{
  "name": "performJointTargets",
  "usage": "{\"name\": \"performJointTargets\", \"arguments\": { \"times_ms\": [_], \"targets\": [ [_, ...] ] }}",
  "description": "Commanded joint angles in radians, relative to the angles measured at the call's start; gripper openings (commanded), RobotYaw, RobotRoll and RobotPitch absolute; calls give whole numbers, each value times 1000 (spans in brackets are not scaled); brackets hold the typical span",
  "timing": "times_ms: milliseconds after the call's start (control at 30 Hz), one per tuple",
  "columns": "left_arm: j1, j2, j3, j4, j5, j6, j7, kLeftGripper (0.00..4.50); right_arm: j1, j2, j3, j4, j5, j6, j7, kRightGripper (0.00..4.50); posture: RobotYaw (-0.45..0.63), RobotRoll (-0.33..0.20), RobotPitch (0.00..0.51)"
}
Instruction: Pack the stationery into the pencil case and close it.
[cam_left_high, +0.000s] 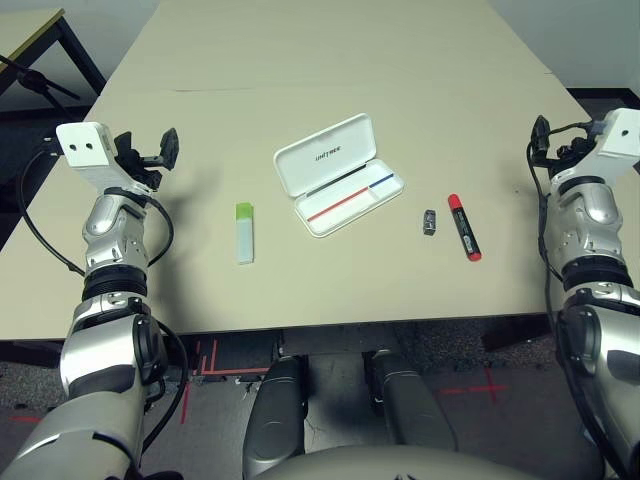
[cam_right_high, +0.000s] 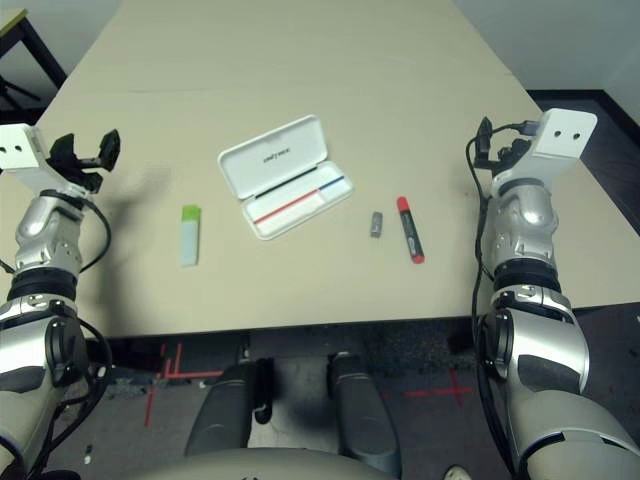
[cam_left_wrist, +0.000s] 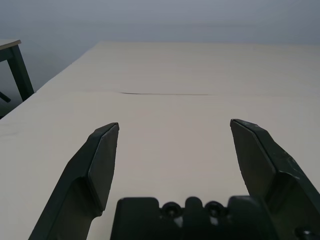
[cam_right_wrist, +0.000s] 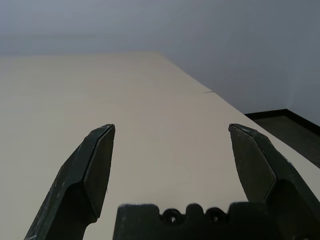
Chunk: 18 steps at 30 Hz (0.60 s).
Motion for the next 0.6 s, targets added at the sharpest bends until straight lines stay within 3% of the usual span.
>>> {"name": "performJointTargets", "arguments": {
  "times_ms": [33, 600],
  "targets": [
    [21, 1, 10, -27, 0, -2, 7, 4476, -25, 10, 2, 33, 0, -13, 4, 4500, -30, 0, 123],
    [39, -11, -3, -92, 6, 17, -5, 4476, -22, -5, 9, 10, 4, 6, 65, 4500, -43, 0, 142]
  ]
}}
